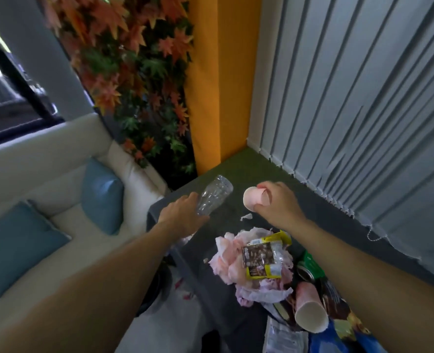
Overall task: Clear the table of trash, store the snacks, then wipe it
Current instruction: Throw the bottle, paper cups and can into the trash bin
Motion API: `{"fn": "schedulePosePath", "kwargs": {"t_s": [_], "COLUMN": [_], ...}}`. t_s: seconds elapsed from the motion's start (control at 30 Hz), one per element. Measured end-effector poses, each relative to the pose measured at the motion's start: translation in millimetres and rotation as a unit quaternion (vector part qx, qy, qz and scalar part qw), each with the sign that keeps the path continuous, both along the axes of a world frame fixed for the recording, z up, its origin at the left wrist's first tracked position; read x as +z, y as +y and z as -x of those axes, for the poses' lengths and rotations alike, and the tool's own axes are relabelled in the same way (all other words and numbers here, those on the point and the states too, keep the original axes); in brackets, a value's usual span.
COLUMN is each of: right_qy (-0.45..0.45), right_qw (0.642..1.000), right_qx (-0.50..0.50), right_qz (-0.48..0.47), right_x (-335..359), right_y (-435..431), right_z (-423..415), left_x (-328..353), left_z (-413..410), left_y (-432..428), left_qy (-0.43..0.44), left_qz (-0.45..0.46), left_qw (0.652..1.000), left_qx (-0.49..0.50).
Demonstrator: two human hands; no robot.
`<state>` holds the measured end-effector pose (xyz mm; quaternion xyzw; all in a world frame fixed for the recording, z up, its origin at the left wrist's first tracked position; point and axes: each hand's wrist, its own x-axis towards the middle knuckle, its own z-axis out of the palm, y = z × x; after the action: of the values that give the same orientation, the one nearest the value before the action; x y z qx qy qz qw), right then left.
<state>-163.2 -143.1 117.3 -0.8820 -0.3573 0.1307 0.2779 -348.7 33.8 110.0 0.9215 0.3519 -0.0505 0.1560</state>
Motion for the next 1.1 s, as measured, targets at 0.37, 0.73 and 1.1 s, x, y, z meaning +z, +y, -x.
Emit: {"fn": "schedulePosePath", "kwargs": {"t_s": [0.37, 0.73, 1.1], "right_qy": [0.007, 0.008, 0.057], "right_qw": [0.993, 0.978, 0.978], "right_qx": [0.122, 0.206, 0.199], "right_qz": [0.007, 0.015, 0.034], "right_x": [-7, -30, -99], "right_y": [62, 164, 260], "right_z": [66, 145, 223], "left_x": [-9, -45, -109], "left_z": [108, 196, 254], "left_y": [16, 79, 175], "left_qy": [0.022, 0.036, 0.082], "left_qz": [0.023, 0.055, 0.119], "left_qw": [0.989, 0.976, 0.962], "left_qx": [0.146, 0.206, 0.230]}}
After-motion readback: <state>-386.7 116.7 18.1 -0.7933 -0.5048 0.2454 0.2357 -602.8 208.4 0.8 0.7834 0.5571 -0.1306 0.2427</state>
